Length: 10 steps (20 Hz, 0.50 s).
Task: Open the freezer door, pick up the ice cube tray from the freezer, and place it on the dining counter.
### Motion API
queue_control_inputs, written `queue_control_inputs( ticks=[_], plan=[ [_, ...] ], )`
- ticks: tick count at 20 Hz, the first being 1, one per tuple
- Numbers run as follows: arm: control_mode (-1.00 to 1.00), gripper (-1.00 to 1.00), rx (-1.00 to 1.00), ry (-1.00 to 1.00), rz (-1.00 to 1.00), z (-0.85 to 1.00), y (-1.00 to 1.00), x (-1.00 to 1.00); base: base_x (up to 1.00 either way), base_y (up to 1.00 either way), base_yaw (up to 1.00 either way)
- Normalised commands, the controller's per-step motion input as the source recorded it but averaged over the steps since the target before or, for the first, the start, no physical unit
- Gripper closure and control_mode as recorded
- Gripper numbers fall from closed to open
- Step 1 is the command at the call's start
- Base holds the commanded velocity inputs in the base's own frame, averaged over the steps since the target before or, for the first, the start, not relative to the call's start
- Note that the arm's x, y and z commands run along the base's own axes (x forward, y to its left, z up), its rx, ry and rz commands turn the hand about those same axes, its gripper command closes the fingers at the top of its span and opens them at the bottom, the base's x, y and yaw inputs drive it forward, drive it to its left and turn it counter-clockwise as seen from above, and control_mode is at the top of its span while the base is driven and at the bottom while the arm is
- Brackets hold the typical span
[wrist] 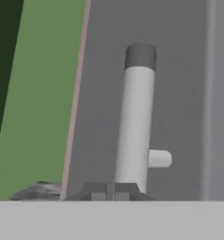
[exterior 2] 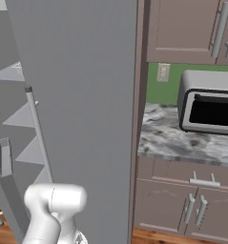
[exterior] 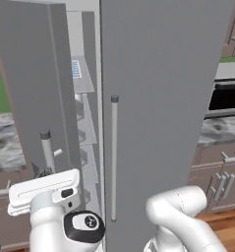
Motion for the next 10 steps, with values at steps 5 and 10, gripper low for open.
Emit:
queue_control_inputs(
  ticks=[5, 10],
  plan=[
    [-1.0, 1.0, -0.03, 0.0, 0.02, 0.0, 0.52, -0.29, 0.0, 0.0, 0.0],
    [-1.0, 1.0, 0.0, 0.0, 0.0, 0.0, -0.03, 0.0, 0.0, 0.0, 0.0]
  ],
)
